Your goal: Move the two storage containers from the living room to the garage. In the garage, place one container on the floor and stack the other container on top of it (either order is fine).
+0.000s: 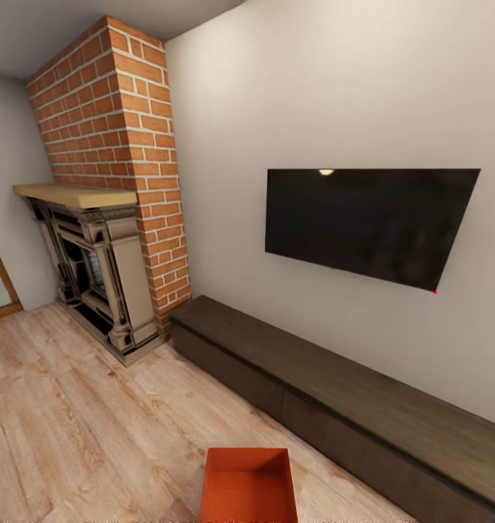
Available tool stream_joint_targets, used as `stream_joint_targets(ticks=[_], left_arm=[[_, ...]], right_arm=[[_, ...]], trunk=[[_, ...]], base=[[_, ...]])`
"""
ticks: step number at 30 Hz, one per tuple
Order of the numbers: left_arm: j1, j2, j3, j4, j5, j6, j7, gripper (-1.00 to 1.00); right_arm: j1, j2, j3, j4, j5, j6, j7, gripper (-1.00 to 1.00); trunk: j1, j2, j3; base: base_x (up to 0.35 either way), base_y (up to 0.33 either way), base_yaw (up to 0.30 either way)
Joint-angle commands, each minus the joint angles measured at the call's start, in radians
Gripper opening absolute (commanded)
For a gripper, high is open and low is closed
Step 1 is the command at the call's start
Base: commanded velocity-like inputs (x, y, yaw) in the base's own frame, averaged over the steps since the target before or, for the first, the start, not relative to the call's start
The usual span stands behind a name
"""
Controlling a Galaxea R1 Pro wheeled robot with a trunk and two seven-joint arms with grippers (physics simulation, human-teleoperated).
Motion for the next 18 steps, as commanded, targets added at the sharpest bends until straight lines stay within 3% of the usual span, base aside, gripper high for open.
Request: stream_joint_targets(ticks=[1,18], left_arm=[[-0.001,0.0,-0.001,0.001,0.007,-0.001,-0.003,1.0],[-0.001,0.0,-0.001,0.001,0.007,-0.001,-0.002,1.0]], right_arm=[[-0.001,0.0,0.006,0.003,-0.004,-0.006,0.003,1.0],[-0.001,-0.002,0.006,0.003,-0.004,-0.006,0.001,1.0]], trunk=[[0.0,-0.001,-0.003],[0.0,-0.001,-0.03]], base=[[0.0,0.0,0.0],[0.0,0.0,0.0]])
